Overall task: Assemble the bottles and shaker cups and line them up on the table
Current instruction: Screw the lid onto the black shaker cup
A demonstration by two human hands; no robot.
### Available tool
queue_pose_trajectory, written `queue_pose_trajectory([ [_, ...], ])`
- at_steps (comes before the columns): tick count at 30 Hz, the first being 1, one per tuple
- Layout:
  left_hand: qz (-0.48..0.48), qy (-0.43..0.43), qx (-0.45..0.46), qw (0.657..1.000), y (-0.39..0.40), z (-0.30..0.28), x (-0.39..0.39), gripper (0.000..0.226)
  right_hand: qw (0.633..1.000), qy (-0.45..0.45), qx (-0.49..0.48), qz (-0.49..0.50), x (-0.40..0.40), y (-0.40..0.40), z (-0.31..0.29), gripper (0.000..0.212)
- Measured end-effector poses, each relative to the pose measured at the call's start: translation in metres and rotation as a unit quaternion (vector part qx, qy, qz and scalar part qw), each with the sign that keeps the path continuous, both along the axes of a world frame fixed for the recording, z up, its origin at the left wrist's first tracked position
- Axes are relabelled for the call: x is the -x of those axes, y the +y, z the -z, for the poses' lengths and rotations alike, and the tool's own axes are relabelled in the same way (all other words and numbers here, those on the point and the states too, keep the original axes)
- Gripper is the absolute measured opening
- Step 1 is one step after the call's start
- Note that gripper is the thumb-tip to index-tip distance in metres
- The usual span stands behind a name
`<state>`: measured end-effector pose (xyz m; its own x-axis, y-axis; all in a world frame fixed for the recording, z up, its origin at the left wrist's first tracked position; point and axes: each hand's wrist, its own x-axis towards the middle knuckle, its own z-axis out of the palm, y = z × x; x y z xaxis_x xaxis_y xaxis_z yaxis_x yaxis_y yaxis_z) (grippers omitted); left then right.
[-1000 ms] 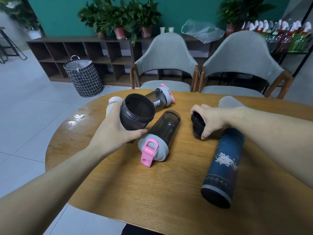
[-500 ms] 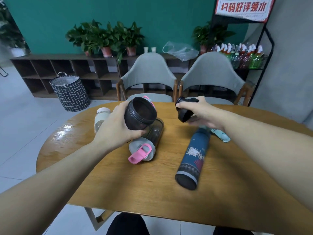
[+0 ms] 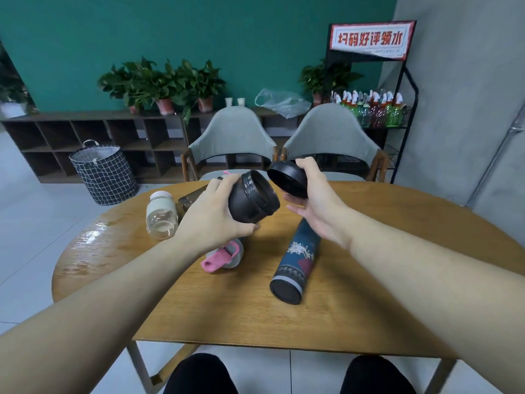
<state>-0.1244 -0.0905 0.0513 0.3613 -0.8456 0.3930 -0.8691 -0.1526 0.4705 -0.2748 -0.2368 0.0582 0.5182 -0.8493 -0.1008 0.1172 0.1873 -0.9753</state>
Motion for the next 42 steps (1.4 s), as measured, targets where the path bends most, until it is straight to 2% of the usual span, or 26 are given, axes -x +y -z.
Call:
queue_pose_trajectory([
  [2,0.003,-0.009,-0.003,1.000,-0.002,-0.002,0.007,0.100,0.998,0.023,0.053,0.002,0.002,0.008,-0.003,0.075],
  [5,0.012,-0.023,-0.007,1.000,-0.005,-0.006,0.016,0.099,0.993,0.028,0.117,-0.012,0.007,0.019,-0.004,0.054],
  [9,0.023,-0.023,-0.018,0.999,-0.006,-0.009,0.023,0.100,0.986,0.003,0.166,-0.031,0.018,0.023,0.001,0.070],
  [16,0.079,0.015,-0.033,0.996,0.003,-0.010,0.021,0.101,0.971,-0.012,0.177,-0.158,0.048,0.006,0.002,0.068],
  [20,0.097,0.022,-0.060,0.993,0.005,-0.009,0.018,0.114,0.938,0.053,0.226,-0.257,0.062,-0.001,-0.005,0.073],
  [24,0.126,-0.008,-0.070,0.990,0.002,-0.010,0.017,0.110,0.885,0.152,0.326,-0.294,0.067,0.000,-0.016,0.084],
  [26,0.125,-0.043,-0.069,0.989,0.002,-0.013,0.017,0.108,0.872,0.178,0.352,-0.291,0.067,0.002,-0.021,0.086],
  [29,0.094,-0.113,-0.070,0.987,0.002,-0.013,0.016,0.109,0.878,0.187,0.352,-0.265,0.064,0.006,-0.022,0.072],
  [32,0.060,-0.225,-0.063,0.971,-0.001,-0.008,0.016,0.108,0.902,0.193,0.272,-0.272,0.060,0.008,-0.019,0.060],
  [35,0.044,-0.327,-0.028,0.944,-0.001,-0.003,0.013,0.104,0.917,0.232,0.181,-0.270,0.056,0.010,-0.016,0.065],
  [37,0.048,-0.349,-0.034,0.935,0.000,-0.002,0.012,0.102,0.911,0.266,0.163,-0.269,0.056,0.011,-0.015,0.068],
  [39,0.054,-0.326,-0.050,0.942,-0.001,-0.003,0.012,0.102,0.902,0.283,0.187,-0.267,0.058,0.014,-0.015,0.078],
  [42,0.066,-0.205,-0.066,0.974,-0.002,-0.008,0.010,0.104,0.876,0.278,0.315,-0.238,0.059,0.013,-0.014,0.093],
])
